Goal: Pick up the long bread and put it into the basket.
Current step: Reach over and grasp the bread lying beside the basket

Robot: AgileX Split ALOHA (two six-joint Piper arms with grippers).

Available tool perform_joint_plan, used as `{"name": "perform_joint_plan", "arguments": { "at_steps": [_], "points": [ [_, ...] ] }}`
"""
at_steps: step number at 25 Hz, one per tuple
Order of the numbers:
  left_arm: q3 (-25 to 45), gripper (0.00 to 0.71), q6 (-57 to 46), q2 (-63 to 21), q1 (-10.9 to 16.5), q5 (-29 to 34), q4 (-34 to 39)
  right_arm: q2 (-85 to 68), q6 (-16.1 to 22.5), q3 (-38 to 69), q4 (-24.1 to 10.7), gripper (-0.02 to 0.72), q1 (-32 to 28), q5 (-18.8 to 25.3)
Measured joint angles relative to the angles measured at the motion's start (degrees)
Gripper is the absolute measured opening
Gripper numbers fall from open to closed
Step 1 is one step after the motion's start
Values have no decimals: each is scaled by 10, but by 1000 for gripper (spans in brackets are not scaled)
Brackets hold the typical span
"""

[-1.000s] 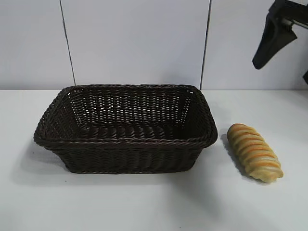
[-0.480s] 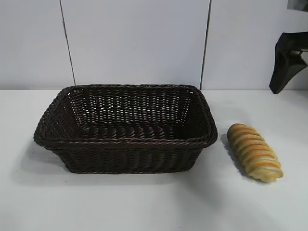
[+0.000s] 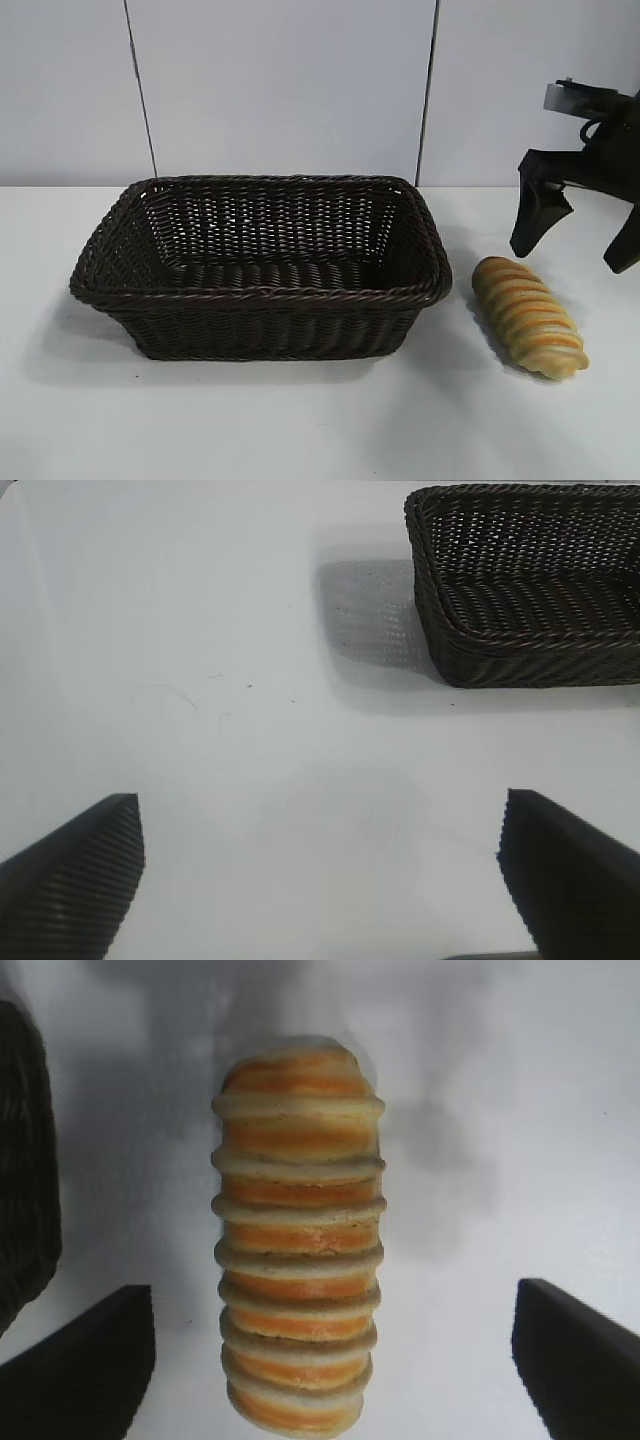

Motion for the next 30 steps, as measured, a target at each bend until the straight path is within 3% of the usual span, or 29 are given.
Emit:
{"name": "perform_joint_plan", "arguments": {
  "at_steps": [4,11,15,17,21,23,24,30],
  "points": [
    [0,694,0,0,0,0,0,21,27,0,-19,661,33,-17],
    [0,694,0,0,0,0,0,37,77,0,-67,657,35,-32],
    [0,694,0,0,0,0,0,51,88,0,-72,591,35,-39],
    [0,694,0,0,0,0,0,58,97,0,-72,516,35,-39],
    [0,694,0,0,0,0,0,61,125,-1,-77,228,36,-41],
    [0,694,0,0,0,0,0,61,135,-1,-79,127,38,-41],
    [0,694,0,0,0,0,0,61,137,-1,-79,97,38,-41],
    [0,694,0,0,0,0,0,37,142,-6,-85,94,38,-14]
  ]
}}
